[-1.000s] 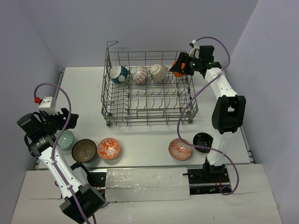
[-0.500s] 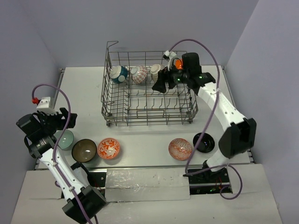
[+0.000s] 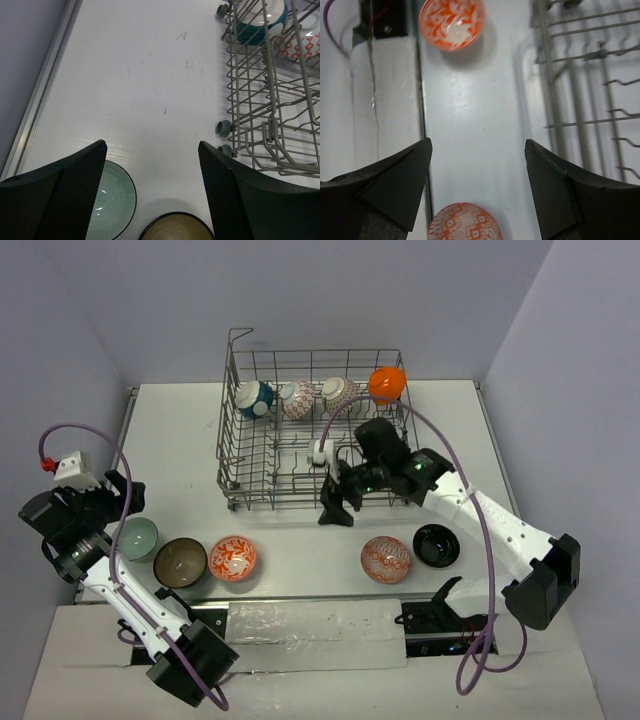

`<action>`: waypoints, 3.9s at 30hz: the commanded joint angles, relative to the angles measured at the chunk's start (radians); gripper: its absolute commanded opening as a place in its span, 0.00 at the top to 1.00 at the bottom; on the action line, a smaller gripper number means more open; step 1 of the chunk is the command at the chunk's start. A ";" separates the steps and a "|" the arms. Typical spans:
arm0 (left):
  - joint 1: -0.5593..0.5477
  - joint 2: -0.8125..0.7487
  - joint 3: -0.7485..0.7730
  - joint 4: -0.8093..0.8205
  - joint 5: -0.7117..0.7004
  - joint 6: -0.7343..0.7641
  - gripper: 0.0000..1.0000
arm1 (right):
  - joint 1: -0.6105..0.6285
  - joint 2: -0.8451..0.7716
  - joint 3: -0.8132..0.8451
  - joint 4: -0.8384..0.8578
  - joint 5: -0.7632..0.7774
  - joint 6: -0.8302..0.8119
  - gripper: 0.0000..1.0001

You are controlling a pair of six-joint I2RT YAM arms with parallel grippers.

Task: Load the bowls into the dish rack
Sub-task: Pick up the bowl from the corner of the board.

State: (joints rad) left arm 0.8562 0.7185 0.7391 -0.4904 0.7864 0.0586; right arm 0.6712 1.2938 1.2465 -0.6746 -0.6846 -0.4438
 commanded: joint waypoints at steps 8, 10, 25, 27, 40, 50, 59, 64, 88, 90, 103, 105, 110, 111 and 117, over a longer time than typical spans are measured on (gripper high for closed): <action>0.023 0.039 0.085 0.015 -0.061 0.003 0.20 | 0.300 -0.033 -0.116 -0.006 0.141 -0.122 0.18; 0.023 0.044 0.101 0.024 -0.073 0.014 0.20 | 0.326 -0.016 -0.105 0.003 0.143 -0.131 0.18; 0.024 0.231 0.307 0.038 -0.056 -0.023 0.21 | 0.447 0.285 0.148 0.017 0.046 -0.159 0.19; 0.024 0.228 0.307 0.064 -0.052 -0.039 0.21 | 0.459 0.321 0.191 0.001 0.034 -0.165 0.19; 0.023 0.171 0.189 0.131 -0.039 -0.049 0.21 | 0.518 0.547 0.375 -0.028 -0.015 -0.141 0.20; 0.024 0.128 0.152 0.147 -0.032 -0.049 0.21 | 0.524 0.670 0.458 -0.043 -0.029 -0.124 0.21; 0.024 0.133 0.146 0.153 0.002 -0.098 0.21 | 0.524 0.757 0.495 -0.062 -0.027 -0.128 0.23; 0.024 0.148 0.134 0.154 0.010 -0.095 0.21 | 0.524 0.783 0.504 -0.062 -0.029 -0.125 0.23; 0.024 0.134 0.083 0.159 0.028 -0.075 0.20 | 0.524 0.860 0.498 -0.023 0.108 -0.136 0.35; 0.024 0.133 0.082 0.165 0.020 -0.082 0.20 | 0.524 0.858 0.495 -0.017 0.114 -0.134 0.37; 0.023 0.130 0.075 0.167 0.030 -0.078 0.20 | 0.522 0.851 0.470 -0.013 0.145 -0.131 0.45; 0.024 0.131 0.078 0.164 0.033 -0.078 0.20 | 0.522 0.848 0.464 -0.016 0.140 -0.127 0.46; 0.023 0.127 0.077 0.165 0.036 -0.078 0.20 | 0.522 0.834 0.444 -0.023 0.149 -0.127 0.49; 0.023 0.127 0.077 0.165 0.037 -0.078 0.20 | 0.522 0.828 0.438 -0.025 0.151 -0.128 0.49; 0.024 0.125 0.077 0.164 0.042 -0.082 0.20 | 0.522 0.799 0.404 -0.026 0.165 -0.127 0.51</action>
State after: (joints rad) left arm 0.8757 0.8608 0.8215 -0.3595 0.7937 -0.0204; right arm 1.1889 2.1452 1.6741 -0.7002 -0.5388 -0.5701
